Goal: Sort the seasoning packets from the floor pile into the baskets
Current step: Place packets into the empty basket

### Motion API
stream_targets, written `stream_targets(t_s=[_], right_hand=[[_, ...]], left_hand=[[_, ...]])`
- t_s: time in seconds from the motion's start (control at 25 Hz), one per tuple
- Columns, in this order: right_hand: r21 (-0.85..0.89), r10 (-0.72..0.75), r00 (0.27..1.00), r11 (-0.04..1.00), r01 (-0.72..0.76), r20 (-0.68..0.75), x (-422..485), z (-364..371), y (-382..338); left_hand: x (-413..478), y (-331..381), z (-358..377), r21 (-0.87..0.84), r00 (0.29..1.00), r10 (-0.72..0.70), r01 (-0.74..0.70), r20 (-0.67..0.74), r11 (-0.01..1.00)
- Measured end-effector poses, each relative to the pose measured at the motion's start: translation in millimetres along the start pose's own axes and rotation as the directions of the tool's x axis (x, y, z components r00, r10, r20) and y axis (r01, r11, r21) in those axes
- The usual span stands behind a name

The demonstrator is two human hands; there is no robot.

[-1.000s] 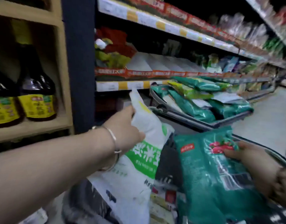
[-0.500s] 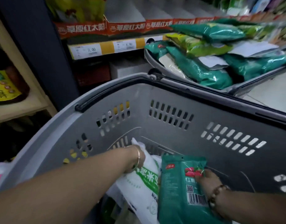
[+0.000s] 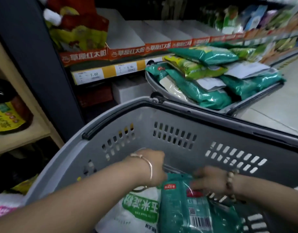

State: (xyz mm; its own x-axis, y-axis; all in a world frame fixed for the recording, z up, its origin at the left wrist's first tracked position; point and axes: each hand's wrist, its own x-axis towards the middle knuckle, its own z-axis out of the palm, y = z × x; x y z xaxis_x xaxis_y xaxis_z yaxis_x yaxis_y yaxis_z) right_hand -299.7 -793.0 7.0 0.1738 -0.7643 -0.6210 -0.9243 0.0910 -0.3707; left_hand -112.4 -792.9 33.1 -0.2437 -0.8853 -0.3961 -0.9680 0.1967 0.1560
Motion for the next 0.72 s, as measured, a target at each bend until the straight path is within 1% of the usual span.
stream_targets(t_s=[0.04,0.08,0.12,0.16,0.2,0.24,0.28,0.32,0.36,0.4,0.44,0.48,0.56,0.6,0.72], right_hand=[[0.036,-0.147,0.978,0.987,0.153,-0.148,-7.0,-10.0,-0.8],[0.016,-0.301,0.893,0.946,0.325,-0.336,-15.8,-23.6,-1.8],[-0.127,-0.443,0.719,0.884,0.45,-0.536,-30.5,-41.6,-4.6],[-0.347,-0.545,0.514,0.831,0.435,-0.662,-44.1,-59.8,-6.1],[-0.518,-0.615,0.395,0.788,0.331,-0.683,-51.2,-73.1,-4.3],[-0.601,-0.624,0.381,0.776,0.194,-0.683,-53.9,-83.9,1.1],[-0.607,-0.559,0.45,0.793,0.045,-0.697,-51.1,-90.1,6.7],[-0.619,-0.486,0.542,0.781,-0.083,-0.686,-45.5,-91.6,12.7],[-0.633,-0.418,0.611,0.752,-0.182,-0.672,-40.9,-90.0,16.2],[-0.671,-0.4,0.652,0.705,-0.23,-0.644,-36.0,-87.0,19.9],[-0.696,-0.398,0.669,0.672,-0.253,-0.628,-31.8,-82.5,21.5],[-0.698,-0.41,0.652,0.665,-0.264,-0.638,-29.5,-79.3,21.0],[-0.697,-0.443,0.601,0.656,-0.288,-0.665,-27.3,-74.4,16.4],[-0.701,-0.459,0.59,0.656,-0.279,-0.664,-27.0,-72.9,11.3],[-0.712,-0.538,0.528,0.674,-0.199,-0.657,-18.8,-63.6,-6.8]], left_hand=[[-14.3,-9.7,-11.5,-0.058,0.995,0.027,-0.033,-0.093,0.998],[-29.0,-20.2,-18.5,-0.089,0.981,0.036,-0.054,-0.193,0.995],[-44.9,-36.8,-27.7,-0.098,0.948,0.038,-0.073,-0.315,0.993],[-65.3,-54.1,-34.0,-0.056,0.899,0.037,-0.068,-0.436,0.996],[-82.3,-74.4,-36.3,-0.018,0.866,-0.018,0.01,-0.5,1.0],[-97.0,-92.7,-34.4,0.033,0.868,-0.109,0.143,-0.485,0.989],[-109.3,-103.2,-29.2,0.072,0.878,-0.222,0.276,-0.424,0.958],[-117.5,-111.0,-23.3,0.026,0.879,-0.323,0.354,-0.351,0.935],[-126.6,-114.5,-18.2,-0.043,0.889,-0.352,0.356,-0.291,0.934],[-129.5,-116.9,-11.6,-0.12,0.909,-0.347,0.328,-0.231,0.937],[-131.8,-117.0,-7.2,-0.2,0.923,-0.331,0.293,-0.195,0.935],[-135.1,-116.3,-4.6,-0.268,0.931,-0.311,0.255,-0.192,0.929],[-142.9,-119.8,2.5,-0.414,0.917,-0.333,0.223,-0.217,0.883],[-148.2,-121.8,5.2,-0.469,0.909,-0.351,0.215,-0.226,0.857],[-167.5,-131.4,15.4,-0.56,0.886,-0.389,0.195,-0.251,0.805]])
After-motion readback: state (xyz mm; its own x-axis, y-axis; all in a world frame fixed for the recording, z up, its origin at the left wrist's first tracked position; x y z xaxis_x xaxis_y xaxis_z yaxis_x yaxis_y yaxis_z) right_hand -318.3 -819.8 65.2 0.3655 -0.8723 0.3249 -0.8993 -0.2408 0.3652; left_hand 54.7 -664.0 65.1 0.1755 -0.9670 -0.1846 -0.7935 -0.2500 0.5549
